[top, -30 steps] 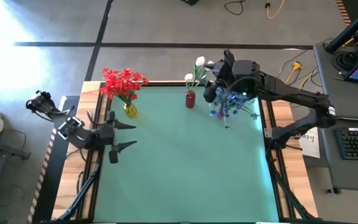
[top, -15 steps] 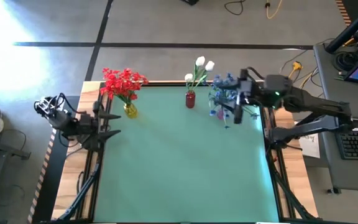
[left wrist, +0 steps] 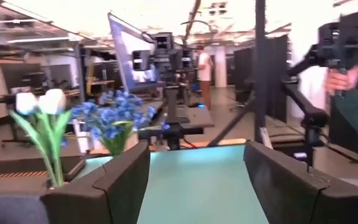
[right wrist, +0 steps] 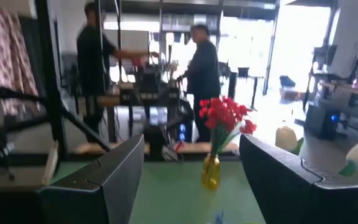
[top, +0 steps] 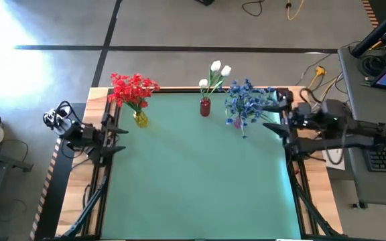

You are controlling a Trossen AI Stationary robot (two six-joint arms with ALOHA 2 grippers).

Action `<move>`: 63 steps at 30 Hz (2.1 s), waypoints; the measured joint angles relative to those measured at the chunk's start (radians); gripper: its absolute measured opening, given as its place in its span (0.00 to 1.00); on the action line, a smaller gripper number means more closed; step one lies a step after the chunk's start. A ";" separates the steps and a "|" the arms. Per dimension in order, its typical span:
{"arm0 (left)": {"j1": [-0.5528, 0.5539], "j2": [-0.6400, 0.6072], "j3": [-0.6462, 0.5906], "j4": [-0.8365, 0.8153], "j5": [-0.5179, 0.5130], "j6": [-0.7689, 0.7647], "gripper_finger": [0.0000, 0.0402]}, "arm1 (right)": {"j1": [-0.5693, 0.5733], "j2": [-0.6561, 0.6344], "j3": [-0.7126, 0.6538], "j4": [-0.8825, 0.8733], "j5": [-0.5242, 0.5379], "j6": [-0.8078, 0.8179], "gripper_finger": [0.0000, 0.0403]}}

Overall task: Sort flowers into vase by color
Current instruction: Return to Home Position

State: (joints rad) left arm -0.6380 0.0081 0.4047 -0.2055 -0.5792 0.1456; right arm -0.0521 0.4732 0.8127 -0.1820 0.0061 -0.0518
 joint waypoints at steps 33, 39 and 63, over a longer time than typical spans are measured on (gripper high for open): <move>0.005 -0.008 -0.329 0.211 0.327 -0.129 0.62 | 0.000 -0.467 -0.646 0.304 -0.109 0.068 0.62; 0.005 -0.008 -0.349 0.209 0.217 -0.129 0.62 | 0.000 -0.464 -0.733 0.351 -0.108 0.086 0.61; 0.044 0.049 -0.384 0.247 -0.225 -0.245 0.62 | -0.001 -0.449 -0.801 0.276 0.029 0.168 0.53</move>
State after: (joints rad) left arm -0.5944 0.0566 0.0208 0.0410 -0.8040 -0.0996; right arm -0.0528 0.0246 0.0116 0.0936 0.0353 0.1162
